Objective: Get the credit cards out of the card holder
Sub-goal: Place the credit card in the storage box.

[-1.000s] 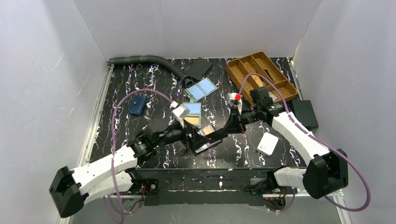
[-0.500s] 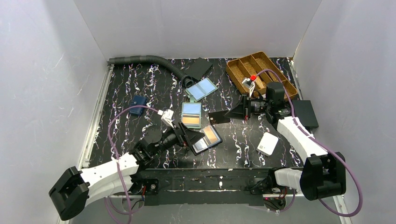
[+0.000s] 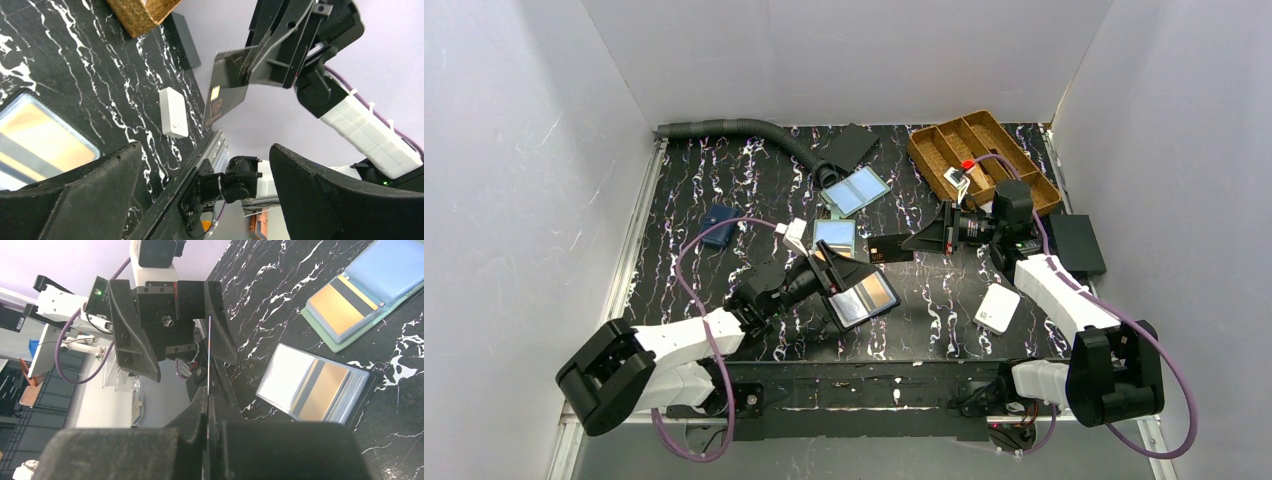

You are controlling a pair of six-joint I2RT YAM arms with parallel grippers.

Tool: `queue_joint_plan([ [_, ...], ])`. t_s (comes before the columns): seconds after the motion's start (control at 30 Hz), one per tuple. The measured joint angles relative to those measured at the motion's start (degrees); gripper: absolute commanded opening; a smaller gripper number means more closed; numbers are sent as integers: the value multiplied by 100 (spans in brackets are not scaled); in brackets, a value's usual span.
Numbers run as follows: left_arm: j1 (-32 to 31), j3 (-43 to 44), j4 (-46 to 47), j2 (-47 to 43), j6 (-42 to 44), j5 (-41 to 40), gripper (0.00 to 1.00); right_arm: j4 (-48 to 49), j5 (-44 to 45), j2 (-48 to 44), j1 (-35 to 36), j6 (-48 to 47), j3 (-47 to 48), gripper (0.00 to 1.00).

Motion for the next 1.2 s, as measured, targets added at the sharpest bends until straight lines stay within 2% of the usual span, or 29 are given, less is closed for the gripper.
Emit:
queue_joint_plan([
  [0.27,190,116,903,763,-378,229,97,173,-2,-7,0,208,-83,1],
  [0.53,262,201,1381,1062,-522,352,81,269,-2,-59,0,216,-92,1],
  [0.97,365,431,1886,1545,-726,647,40,291,-2,-66,0,234,-94,1],
  [1.07,382,463,1978,1637,-750,710,24,297,-4,-68,0,234,-131,1],
  [1.17,413,481,2037,1670,-730,798,0,289,-2,-68,0,232,-190,1],
  [1.2,415,483,2059,1670,-713,831,0,291,0,-68,0,232,-195,1],
])
